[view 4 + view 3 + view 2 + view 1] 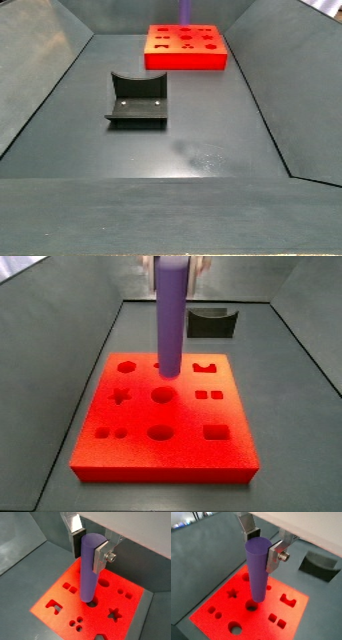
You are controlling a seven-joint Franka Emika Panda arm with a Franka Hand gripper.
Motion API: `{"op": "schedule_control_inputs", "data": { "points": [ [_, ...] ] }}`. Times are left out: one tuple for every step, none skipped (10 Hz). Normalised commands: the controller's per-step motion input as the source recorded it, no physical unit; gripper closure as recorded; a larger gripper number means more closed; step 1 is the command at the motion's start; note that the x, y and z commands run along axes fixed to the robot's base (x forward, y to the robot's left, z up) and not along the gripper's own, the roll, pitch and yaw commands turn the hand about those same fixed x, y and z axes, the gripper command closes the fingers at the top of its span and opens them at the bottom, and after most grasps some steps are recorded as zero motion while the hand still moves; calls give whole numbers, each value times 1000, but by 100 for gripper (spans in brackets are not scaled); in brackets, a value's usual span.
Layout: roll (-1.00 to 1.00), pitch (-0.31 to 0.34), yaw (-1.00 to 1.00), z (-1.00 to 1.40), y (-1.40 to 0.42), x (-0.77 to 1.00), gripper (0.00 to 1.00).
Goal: Pick up the round object. Move up. Place the round object on the fixture. Regrasp the round object. Move to above the board. Insert the round object.
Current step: Insert the round object.
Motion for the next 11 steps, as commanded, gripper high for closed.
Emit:
{"op": "schedule_control_inputs", "data": {
  "points": [
    [-276,-103,-77,-557,0,-123,100],
    [-106,-64,0,-254,0,-174,100],
    [-94,-21,-6,-277,0,-86,100],
    [-36,-39,0,-320,0,-203,100],
    [-134,-67,-6,-340,0,-180,100],
    [-176,-47,-40,-320,0,-6,100],
    [-203,-14,-80,-271,-46,26,100],
    [-201,-19,-97,-254,-37,11,100],
    [-156,-4,-80,-223,-31,0,100],
    [-137,-37,-43,-269,0,-20,100],
    [-67,-16,-14,-469,-6,0,100]
  ]
}}
